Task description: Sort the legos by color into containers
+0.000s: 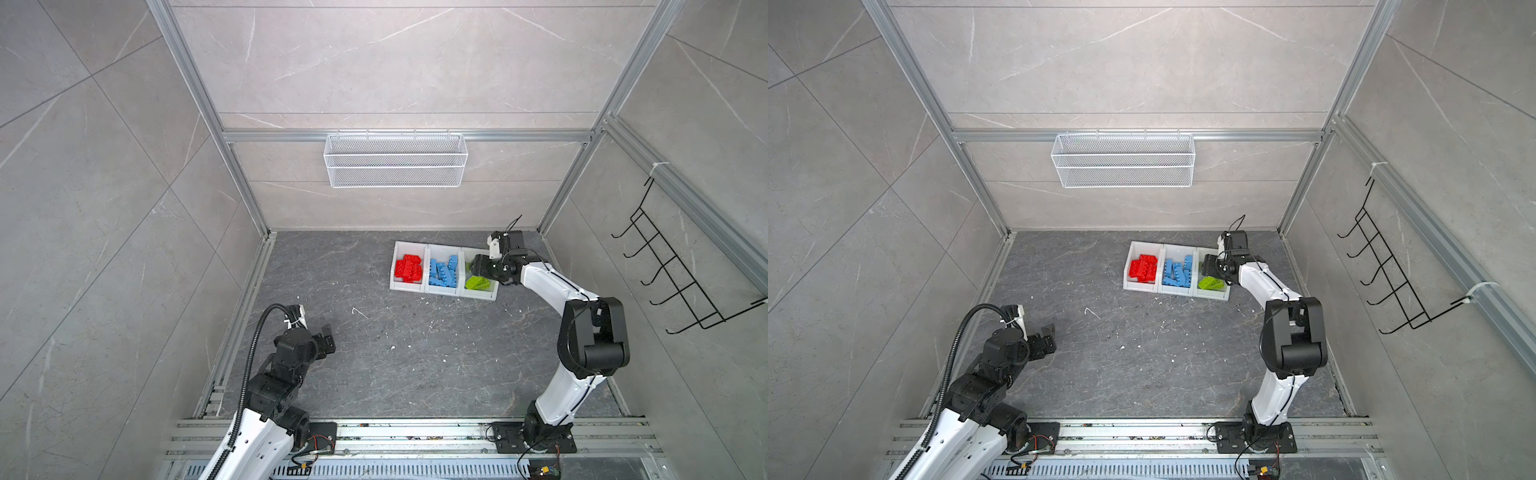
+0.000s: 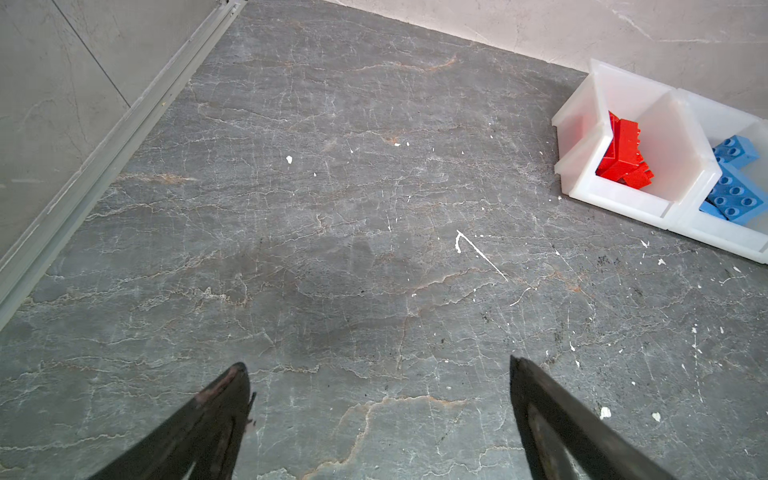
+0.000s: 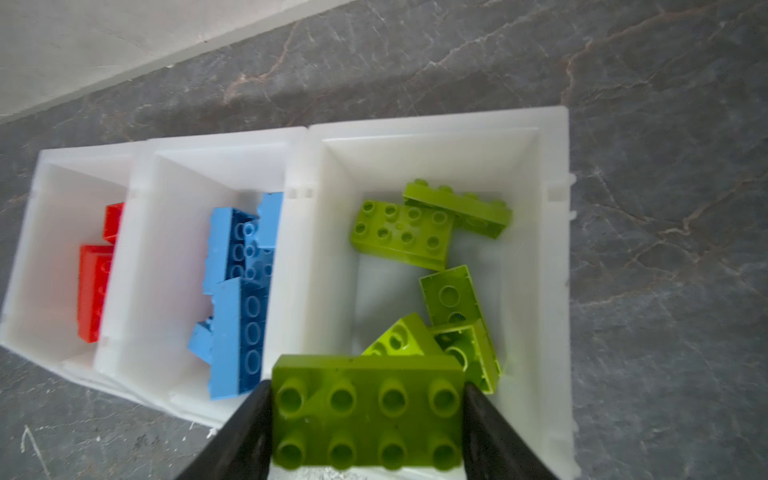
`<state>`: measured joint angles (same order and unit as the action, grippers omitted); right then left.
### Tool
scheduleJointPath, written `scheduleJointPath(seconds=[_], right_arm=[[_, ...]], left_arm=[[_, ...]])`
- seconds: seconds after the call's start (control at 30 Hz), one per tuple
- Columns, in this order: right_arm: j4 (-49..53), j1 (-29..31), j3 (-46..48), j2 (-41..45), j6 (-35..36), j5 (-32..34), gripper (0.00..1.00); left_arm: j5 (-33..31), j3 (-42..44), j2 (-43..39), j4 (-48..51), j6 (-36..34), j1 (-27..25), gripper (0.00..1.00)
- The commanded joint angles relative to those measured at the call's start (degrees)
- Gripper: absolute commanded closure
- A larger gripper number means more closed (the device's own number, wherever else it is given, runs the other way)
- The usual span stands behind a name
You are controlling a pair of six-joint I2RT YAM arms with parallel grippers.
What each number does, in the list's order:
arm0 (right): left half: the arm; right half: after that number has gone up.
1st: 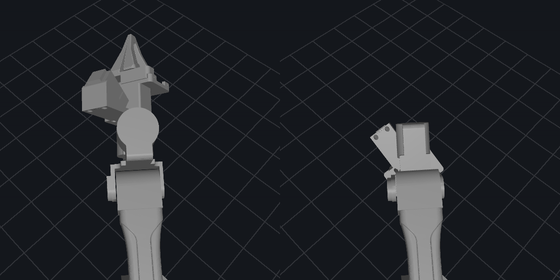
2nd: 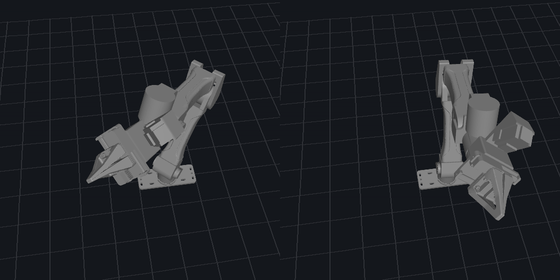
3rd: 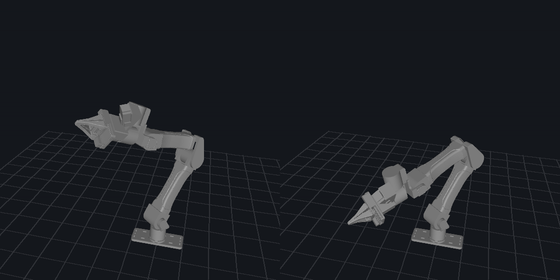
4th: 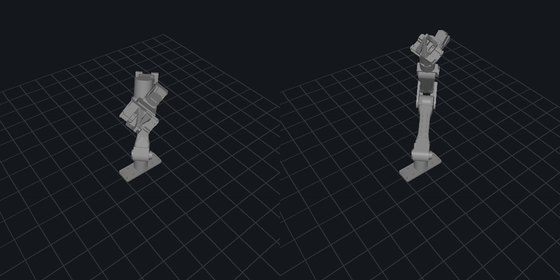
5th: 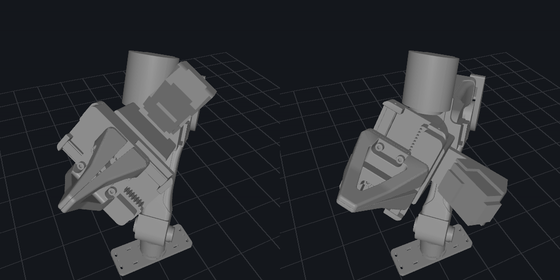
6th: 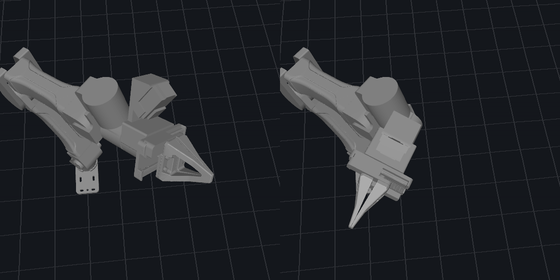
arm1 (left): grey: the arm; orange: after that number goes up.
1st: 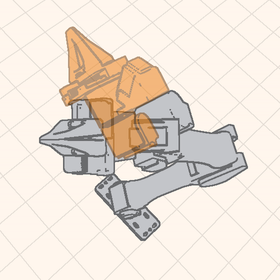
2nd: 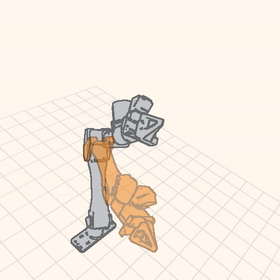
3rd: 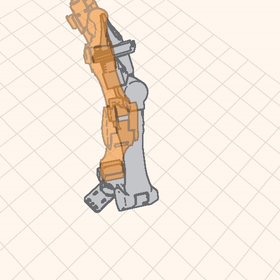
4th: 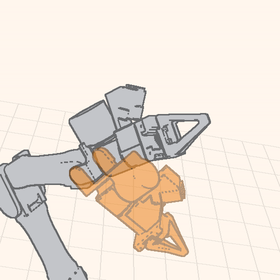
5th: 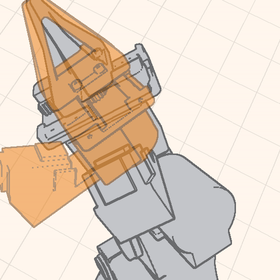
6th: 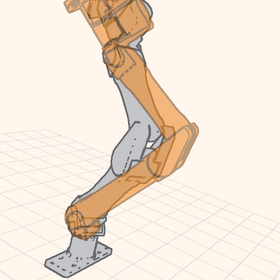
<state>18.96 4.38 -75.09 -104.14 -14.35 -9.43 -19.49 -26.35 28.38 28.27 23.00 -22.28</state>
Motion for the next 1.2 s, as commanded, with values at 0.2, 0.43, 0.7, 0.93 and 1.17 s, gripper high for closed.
scheduleJointPath(seconds=[0.2,0.43,0.7,0.93,1.17], right_arm=[[-0.6,-2.4,-3.8,-1.8,0.4,-1.9,0.2],[-7.0,-4.4,4.0,8.4,-2.3,-4.9,0.12],[-15.8,-5.6,23.9,29.2,-1.9,1.1,0.06],[-28.5,-5.6,44.6,43.3,-1.6,12.8,0.0],[-42.0,-5.2,54.5,42.5,-1.8,19.3,0.0]], left_arm=[[-2.3,-2.0,0.3,0.0,1.8,-0.1,0.01],[-2.9,-1.1,3.1,-6.7,0.0,0.0,0.01],[-13.9,-4.2,20.9,-24.9,-11.0,0.4,0.01],[-10.0,-4.4,37.2,-39.5,-16.5,8.3,0.01],[-9.7,0.8,41.6,-52.7,-18.4,12.3,0.01]])
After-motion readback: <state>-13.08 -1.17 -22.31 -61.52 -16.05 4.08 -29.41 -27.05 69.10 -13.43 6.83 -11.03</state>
